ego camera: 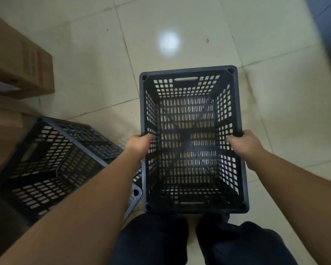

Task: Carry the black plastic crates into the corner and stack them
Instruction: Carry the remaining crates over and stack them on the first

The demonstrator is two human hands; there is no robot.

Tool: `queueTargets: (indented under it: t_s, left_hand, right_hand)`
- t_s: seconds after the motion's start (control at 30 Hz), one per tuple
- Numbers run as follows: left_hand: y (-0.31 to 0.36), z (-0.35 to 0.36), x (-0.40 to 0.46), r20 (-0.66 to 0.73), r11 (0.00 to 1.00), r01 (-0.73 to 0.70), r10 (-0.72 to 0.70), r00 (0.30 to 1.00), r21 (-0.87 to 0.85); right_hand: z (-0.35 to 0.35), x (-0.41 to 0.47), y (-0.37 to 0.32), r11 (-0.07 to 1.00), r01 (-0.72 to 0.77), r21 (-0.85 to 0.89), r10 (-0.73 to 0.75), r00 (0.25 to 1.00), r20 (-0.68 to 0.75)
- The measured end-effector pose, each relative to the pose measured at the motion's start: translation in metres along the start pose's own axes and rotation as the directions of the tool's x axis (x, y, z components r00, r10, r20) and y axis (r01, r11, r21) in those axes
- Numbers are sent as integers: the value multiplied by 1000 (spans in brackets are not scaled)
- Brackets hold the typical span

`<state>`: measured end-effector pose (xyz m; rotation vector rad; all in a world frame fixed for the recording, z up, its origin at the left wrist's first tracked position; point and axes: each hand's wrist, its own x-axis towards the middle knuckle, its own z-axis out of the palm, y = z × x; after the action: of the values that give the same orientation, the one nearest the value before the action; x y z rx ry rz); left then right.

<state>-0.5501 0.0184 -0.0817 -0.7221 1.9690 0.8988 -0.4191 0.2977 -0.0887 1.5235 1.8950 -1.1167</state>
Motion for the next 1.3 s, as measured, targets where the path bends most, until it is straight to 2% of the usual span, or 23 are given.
queueTargets:
  t_s: [0.17, 0.37, 0.53, 0.73, 0.97, 1.13, 1.3]
  left_hand:
    - [10, -8, -15, 81, 992, 48, -39, 996, -116]
    - [30, -17, -61, 149, 989, 17, 6, 989, -150]
    - [50, -38, -114, 139, 989, -22, 42, 989, -143]
    - [62, -83, -186, 126, 989, 14, 4, 992, -145]
    - [53, -158, -264, 109, 986, 51, -34, 994, -158]
    - [33, -208, -325, 51, 959, 49, -36, 998, -280]
    - [2, -249, -379, 20, 903, 71, -69, 997, -424]
  right_hand:
    - [-19, -13, -6, 997, -41, 60, 40, 999, 12]
    - [-66, -47, -14, 1000, 0, 16, 2, 997, -77]
    - [-109, -92, -33, 1000, -7, -10, 6, 996, -92]
    - [-153, -164, -61, 1000, 5, -24, -7, 997, -80]
    - [-184, -262, -100, 989, 7, -146, -18, 997, -75]
    - [-194, -328, -135, 953, 95, -288, -109, 994, -32]
    - [-193, -369, -167, 909, 220, -353, -219, 975, 42]
